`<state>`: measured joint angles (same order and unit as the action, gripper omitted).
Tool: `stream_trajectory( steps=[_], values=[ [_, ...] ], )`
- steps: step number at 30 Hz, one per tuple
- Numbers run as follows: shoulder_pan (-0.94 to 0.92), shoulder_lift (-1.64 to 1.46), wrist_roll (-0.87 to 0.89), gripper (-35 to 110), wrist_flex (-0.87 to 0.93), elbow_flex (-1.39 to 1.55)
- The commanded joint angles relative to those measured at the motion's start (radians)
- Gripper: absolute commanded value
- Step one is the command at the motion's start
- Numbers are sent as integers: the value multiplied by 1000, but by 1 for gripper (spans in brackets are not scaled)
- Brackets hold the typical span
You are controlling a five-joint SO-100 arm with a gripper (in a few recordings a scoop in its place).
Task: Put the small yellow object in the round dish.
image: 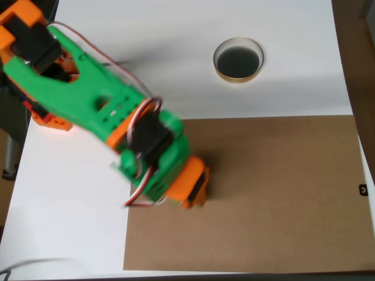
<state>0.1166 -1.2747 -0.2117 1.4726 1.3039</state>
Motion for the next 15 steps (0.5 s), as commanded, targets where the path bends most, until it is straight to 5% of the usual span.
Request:
stream_trajectory(
  steps=[1, 15],
  values=[
    [110, -80, -46, 0, 34, -87],
    [502, -60, -63, 0, 110, -163]
  ],
)
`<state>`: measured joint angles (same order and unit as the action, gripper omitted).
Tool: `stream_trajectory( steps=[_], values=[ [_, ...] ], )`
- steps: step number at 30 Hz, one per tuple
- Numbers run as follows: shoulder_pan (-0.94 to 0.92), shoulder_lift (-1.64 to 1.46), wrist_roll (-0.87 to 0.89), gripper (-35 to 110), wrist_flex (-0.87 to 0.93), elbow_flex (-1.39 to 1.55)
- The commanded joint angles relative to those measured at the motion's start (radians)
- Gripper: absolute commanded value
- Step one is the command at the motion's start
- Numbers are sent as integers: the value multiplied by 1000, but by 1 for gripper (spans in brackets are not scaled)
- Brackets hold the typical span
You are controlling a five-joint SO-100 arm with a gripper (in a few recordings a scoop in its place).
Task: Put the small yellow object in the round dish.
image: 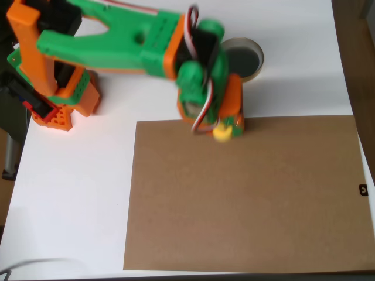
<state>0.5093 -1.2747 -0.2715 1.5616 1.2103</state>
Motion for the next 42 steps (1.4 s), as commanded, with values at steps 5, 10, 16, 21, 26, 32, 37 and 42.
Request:
stream_trajectory(
  steps=[5, 10, 16, 21, 26, 32, 37, 42],
  values=[
    [259, -25, 0, 0, 78, -137],
    [374, 18, 8, 0, 126, -206],
    [443, 67, 32, 0, 121, -227],
    [482, 109, 72, 0, 109, -268],
    [508, 146, 106, 0, 78, -276],
    [558, 175, 110, 0, 38, -278],
    [575, 206, 117, 0, 18, -287],
    [569, 230, 120, 0, 23, -308]
  ],
)
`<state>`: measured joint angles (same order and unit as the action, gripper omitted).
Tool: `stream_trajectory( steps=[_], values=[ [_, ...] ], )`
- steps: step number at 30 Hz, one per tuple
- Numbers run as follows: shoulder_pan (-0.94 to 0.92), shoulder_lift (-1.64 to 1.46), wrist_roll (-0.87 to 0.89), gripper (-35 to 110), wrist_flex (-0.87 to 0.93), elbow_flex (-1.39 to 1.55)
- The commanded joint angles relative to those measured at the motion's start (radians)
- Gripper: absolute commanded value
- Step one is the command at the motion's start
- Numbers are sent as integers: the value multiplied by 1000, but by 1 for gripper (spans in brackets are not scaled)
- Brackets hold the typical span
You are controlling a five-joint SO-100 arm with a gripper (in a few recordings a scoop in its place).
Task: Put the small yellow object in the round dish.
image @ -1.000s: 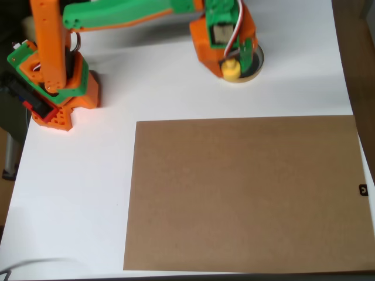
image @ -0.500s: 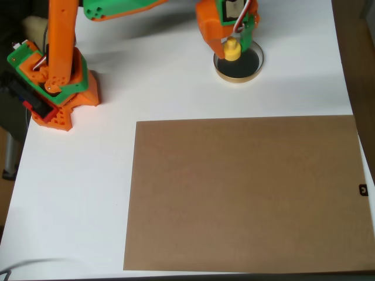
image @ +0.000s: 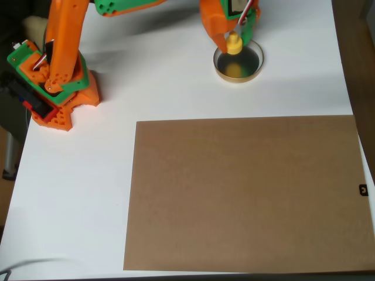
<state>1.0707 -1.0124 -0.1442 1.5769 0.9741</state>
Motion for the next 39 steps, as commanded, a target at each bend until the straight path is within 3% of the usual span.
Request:
stream_trajectory(
  steps=[1, 16, 26, 39],
  values=[
    [8, -31, -9, 0, 9, -72],
    [-11, -31, -28, 22, 18, -58],
    [-107, -144, -83, 24, 63, -49],
    [-362, -635, -310, 25, -77, 535]
  ],
)
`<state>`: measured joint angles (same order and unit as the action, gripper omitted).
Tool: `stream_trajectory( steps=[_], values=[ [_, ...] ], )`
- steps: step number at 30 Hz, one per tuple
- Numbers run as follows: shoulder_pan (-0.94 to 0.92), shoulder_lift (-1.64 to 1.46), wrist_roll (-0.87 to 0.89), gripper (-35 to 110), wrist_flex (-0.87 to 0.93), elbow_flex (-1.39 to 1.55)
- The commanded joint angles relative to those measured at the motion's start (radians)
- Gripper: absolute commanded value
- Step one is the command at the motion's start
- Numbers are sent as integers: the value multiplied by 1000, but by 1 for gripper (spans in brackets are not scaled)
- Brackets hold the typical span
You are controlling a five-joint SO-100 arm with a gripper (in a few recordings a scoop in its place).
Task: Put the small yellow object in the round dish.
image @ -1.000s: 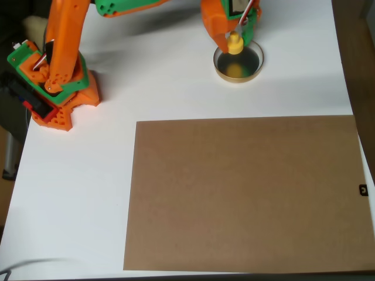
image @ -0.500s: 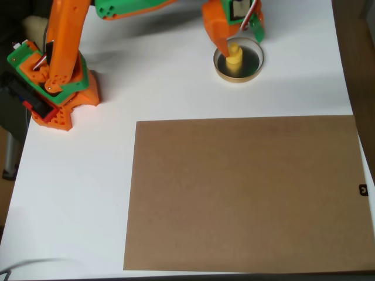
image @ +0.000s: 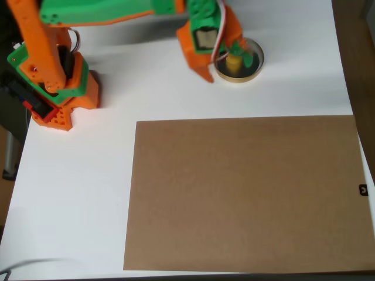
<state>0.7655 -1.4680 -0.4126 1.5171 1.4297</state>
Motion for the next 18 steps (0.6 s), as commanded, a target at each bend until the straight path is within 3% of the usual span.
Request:
stream_trajectory(
  steps=[1, 18],
  values=[
    [-78, -213, -55, 25, -26, 120],
    [-680, -367, -196, 24, -267, 457]
  ],
)
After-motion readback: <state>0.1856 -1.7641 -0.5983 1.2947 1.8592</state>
